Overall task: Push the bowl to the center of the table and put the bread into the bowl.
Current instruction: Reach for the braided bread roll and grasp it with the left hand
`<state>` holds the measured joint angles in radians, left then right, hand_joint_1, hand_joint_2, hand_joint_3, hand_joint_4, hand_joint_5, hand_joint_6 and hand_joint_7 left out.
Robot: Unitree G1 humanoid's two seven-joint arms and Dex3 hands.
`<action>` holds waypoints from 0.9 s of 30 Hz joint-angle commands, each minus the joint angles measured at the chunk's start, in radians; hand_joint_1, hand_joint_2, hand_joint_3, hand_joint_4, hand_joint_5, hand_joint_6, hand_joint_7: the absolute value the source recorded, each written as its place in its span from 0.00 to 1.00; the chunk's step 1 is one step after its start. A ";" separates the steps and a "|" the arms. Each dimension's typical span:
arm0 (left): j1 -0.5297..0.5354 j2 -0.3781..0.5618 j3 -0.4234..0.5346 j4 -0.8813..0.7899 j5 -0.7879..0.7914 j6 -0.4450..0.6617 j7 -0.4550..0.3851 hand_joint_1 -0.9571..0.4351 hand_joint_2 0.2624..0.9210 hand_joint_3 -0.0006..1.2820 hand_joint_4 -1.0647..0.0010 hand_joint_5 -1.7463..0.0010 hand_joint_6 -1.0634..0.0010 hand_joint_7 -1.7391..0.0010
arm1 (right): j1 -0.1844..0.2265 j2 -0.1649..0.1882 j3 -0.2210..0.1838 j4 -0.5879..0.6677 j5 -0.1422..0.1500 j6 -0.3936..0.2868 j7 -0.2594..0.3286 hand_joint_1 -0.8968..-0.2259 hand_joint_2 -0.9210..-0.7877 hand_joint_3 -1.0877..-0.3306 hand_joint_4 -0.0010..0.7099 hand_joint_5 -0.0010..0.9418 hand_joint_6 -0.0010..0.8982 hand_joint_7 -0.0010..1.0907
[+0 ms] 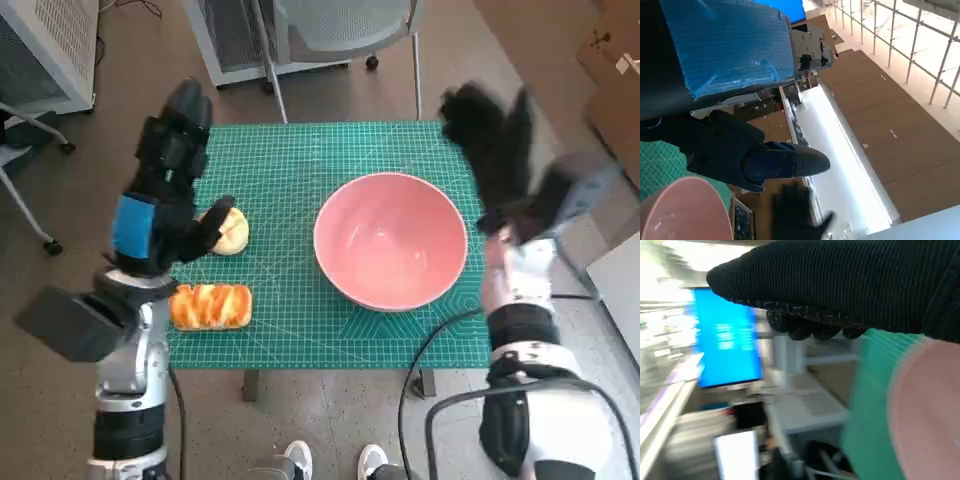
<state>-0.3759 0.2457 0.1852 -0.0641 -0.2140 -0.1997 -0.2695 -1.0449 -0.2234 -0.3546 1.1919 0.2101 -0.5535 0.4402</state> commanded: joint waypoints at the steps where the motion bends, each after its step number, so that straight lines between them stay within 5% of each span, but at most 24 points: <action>1: 0.016 0.038 0.028 -0.036 -0.014 -0.005 -0.015 0.18 1.00 0.24 0.98 1.00 1.00 0.80 | 0.028 -0.025 -0.008 -0.074 0.046 -0.095 0.110 0.33 0.00 0.39 0.34 0.00 0.38 0.01; 9: 0.031 0.080 0.040 -0.035 0.049 -0.072 -0.017 0.17 1.00 0.23 0.97 0.99 1.00 0.79 | 0.086 -0.045 -0.002 -0.213 0.116 -0.187 0.223 0.33 0.00 0.41 0.33 0.00 0.39 0.01; 19: 0.079 0.166 0.037 -0.059 0.180 -0.123 -0.015 0.18 1.00 0.25 0.96 0.99 1.00 0.81 | 0.180 -0.044 0.016 -0.388 0.162 -0.193 0.246 0.34 0.00 0.47 0.34 0.01 0.41 0.01; 23: 0.136 0.240 0.028 -0.166 0.283 -0.020 -0.033 0.21 0.98 0.17 0.95 0.99 1.00 0.78 | 0.191 -0.041 0.021 -0.394 0.156 -0.191 0.229 0.34 0.00 0.47 0.36 0.01 0.42 0.02; 27: 0.205 0.343 0.018 -0.354 0.426 0.247 -0.117 0.27 0.88 0.08 0.92 0.99 0.96 0.77 | 0.195 -0.038 0.022 -0.394 0.157 -0.184 0.220 0.34 0.00 0.48 0.36 0.01 0.42 0.02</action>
<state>-0.2240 0.5008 0.2110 -0.2716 0.1082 -0.1426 -0.3220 -0.8773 -0.2692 -0.3383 0.7998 0.3584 -0.7508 0.6702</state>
